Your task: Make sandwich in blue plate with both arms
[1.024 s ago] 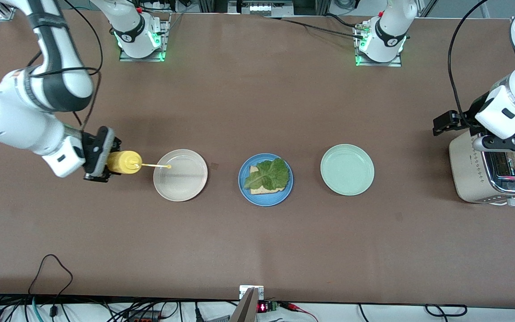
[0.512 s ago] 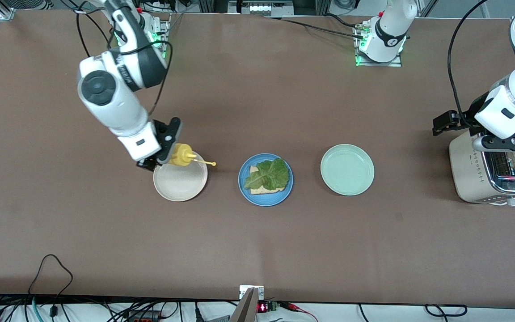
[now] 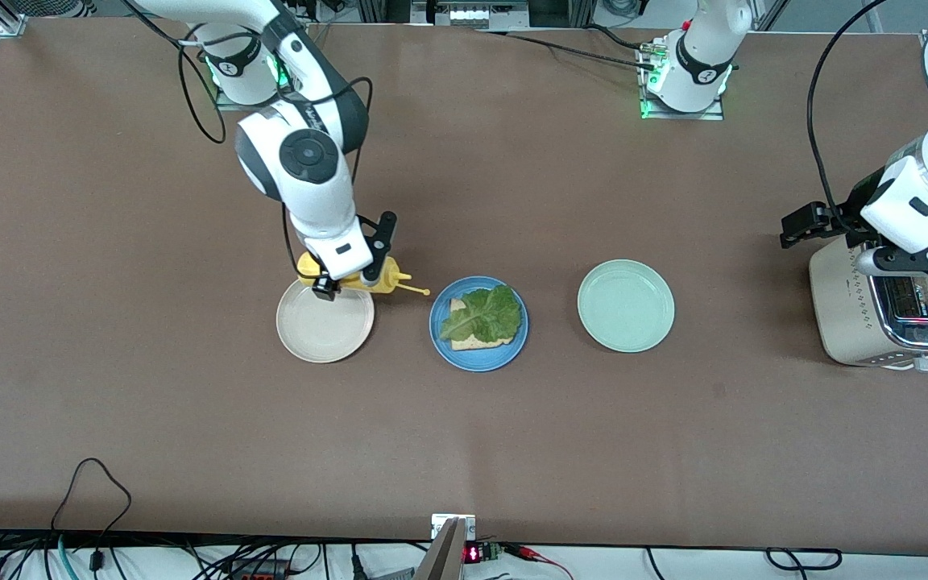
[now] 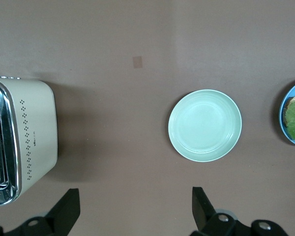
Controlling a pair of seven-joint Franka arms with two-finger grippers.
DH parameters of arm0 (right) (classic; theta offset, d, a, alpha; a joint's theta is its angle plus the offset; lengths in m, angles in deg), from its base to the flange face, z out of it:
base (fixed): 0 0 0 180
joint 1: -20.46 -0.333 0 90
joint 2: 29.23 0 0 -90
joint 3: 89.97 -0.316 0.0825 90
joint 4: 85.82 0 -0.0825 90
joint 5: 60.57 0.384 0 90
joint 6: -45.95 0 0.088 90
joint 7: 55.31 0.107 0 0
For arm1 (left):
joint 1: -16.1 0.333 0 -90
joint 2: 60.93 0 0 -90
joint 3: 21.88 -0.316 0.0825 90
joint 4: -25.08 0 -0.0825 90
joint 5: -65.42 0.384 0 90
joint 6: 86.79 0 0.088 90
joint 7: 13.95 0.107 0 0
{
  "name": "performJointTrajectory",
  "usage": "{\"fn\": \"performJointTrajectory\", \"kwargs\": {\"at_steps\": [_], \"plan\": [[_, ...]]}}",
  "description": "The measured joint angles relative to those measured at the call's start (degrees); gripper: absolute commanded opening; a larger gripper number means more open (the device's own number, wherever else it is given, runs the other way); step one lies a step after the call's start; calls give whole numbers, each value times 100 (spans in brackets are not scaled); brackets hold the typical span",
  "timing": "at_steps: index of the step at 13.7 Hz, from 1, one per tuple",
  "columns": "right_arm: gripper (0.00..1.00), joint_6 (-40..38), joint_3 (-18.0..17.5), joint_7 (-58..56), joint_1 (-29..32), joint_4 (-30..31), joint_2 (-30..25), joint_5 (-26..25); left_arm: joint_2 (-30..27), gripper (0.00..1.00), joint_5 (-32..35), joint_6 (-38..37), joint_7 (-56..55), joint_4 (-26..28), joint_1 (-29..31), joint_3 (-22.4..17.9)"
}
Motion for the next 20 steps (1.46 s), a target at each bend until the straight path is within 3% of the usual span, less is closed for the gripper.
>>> {"fn": "performJointTrajectory", "kwargs": {"at_steps": [3,5,9,16,18,20], "plan": [[0,-57,756,4,-818,-521,564,-1,27,100,0,3,1,-15,19,-13],[0,-115,948,18,-1074,-845,855,-1,34,100,0,6,45,-21,115,-26],[0,-280,990,19,-1115,-1131,1045,1,235,100,1,25,309,-245,304,-49],[0,-620,1090,28,-951,-1212,936,64,927,100,107,39,1935,-633,1137,-68],[0,-911,1102,-259,-670,-1207,632,382,1092,100,346,42,2188,-698,1257,-70],[0,-1152,1117,-1070,-237,-1200,209,1054,1268,100,482,46,2438,-823,1345,-71]]}}
